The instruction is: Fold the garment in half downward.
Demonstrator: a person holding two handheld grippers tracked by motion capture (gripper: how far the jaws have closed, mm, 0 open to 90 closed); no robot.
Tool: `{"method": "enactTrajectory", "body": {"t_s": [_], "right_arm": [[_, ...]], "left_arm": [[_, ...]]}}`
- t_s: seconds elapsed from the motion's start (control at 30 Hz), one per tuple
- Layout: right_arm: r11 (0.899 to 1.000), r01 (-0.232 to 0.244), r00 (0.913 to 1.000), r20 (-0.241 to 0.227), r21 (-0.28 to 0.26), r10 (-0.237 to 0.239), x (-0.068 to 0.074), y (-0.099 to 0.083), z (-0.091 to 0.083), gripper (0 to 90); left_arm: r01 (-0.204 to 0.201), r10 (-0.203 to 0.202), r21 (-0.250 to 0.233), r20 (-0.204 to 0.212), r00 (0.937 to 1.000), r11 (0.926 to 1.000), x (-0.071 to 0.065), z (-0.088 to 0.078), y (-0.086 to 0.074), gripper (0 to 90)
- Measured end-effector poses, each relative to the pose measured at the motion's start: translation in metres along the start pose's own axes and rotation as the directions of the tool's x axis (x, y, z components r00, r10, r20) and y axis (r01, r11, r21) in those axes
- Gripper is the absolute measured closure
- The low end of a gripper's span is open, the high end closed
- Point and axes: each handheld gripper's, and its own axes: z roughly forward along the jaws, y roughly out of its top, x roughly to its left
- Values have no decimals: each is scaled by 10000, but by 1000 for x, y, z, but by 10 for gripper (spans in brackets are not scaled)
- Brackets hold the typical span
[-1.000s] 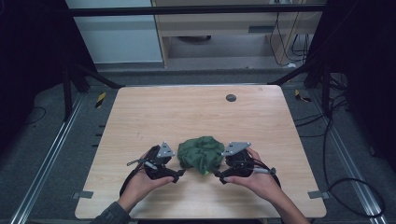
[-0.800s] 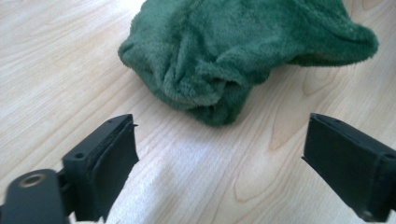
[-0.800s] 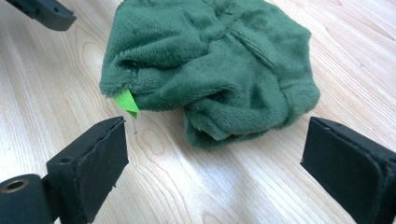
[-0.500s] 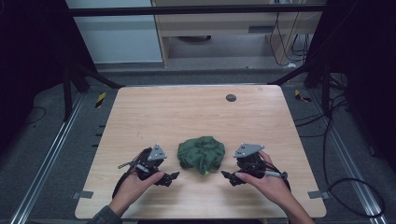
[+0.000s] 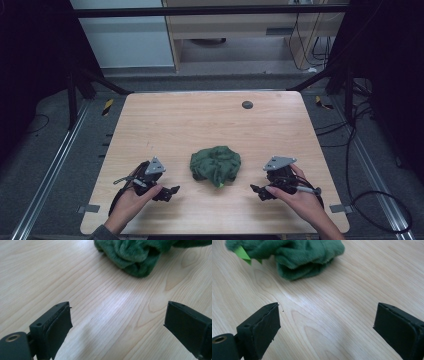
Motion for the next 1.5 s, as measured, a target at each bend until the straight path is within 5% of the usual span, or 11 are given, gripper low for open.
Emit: {"method": "enactTrajectory", "body": {"t_s": [0.57,0.73,0.97,1.13,1.33,1.5], "right_arm": [[9932,-1041,9938,443,528,1018,-42,-24,3,78],[9894,-1334,9888,744,575,1290,-57,-24,10,78],[9807,-1924,9748,1221,358,1867,-73,-22,24,78],[9716,-2350,9601,1628,292,2274,-79,-23,34,78],[9600,-2800,9393,2043,-70,2755,-85,-23,44,57],[9488,-3091,9218,2250,-653,3158,-85,-24,50,10]], "left_arm": [[521,-483,568,-660,9966,9970,38,-8,-29,71],[892,-828,598,-1020,9913,9942,55,-2,-31,70],[1361,-1290,381,-1501,9802,9900,77,14,-32,73],[1817,-1822,-189,-1722,9681,9832,88,21,-32,72],[1845,-1945,-717,-1757,9650,9802,90,30,-31,32],[1869,-1963,-678,-1810,9637,9800,90,32,-29,14]]}}
